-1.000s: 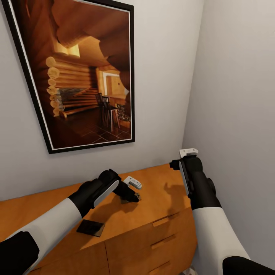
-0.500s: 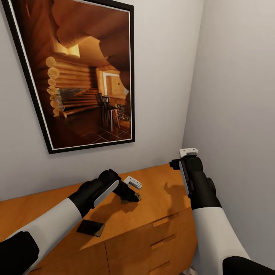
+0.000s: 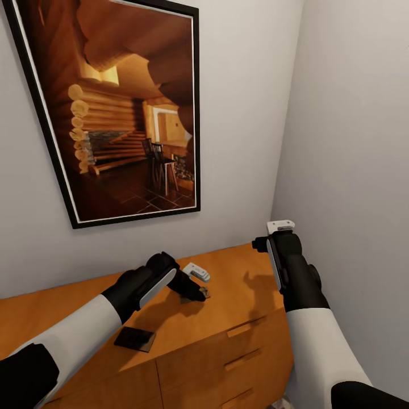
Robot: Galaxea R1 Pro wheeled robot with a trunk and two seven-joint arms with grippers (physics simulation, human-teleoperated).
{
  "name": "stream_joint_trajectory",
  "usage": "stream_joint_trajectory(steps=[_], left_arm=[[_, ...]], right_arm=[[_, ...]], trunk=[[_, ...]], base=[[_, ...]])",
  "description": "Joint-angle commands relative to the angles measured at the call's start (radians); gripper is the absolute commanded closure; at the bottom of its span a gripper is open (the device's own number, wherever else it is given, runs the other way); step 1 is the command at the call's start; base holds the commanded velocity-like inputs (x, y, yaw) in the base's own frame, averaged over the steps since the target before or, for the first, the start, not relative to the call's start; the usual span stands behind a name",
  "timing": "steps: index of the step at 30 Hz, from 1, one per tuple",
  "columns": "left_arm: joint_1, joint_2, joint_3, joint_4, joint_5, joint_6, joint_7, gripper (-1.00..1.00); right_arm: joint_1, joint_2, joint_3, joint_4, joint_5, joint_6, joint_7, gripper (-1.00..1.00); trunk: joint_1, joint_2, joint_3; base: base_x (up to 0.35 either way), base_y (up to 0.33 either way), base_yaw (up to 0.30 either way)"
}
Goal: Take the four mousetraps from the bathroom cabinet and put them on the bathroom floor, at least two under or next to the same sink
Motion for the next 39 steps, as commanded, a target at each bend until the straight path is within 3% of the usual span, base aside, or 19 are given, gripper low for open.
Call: stream_joint_trajectory(steps=[1,19,39], left_arm=[[-0.001,0.001,-0.002,0.003,-0.01,0.001,-0.01,-1.0],[-0.001,-0.007,-0.003,0.12,-0.016,0.0,-0.004,-1.0],[-0.001,-0.014,0.003,0.138,-0.103,0.0,-0.007,-1.0]], right_arm=[[-0.001,0.001,-0.001,-0.001,-0.004,0.003,-0.005,-1.0],[-0.001,0.001,-0.001,0.005,-0.003,0.003,-0.006,-1.0],[-0.001,0.001,-0.001,0.015,-0.003,0.003,-0.007,-1.0]], trunk=[[0.0,-0.001,-0.001],[0.0,-0.001,-0.001],[0.0,-0.001,-0.001]], base=[[0.0,0.0,0.0],[0.0,0.0,0.0],[0.0,0.0,0.0]])
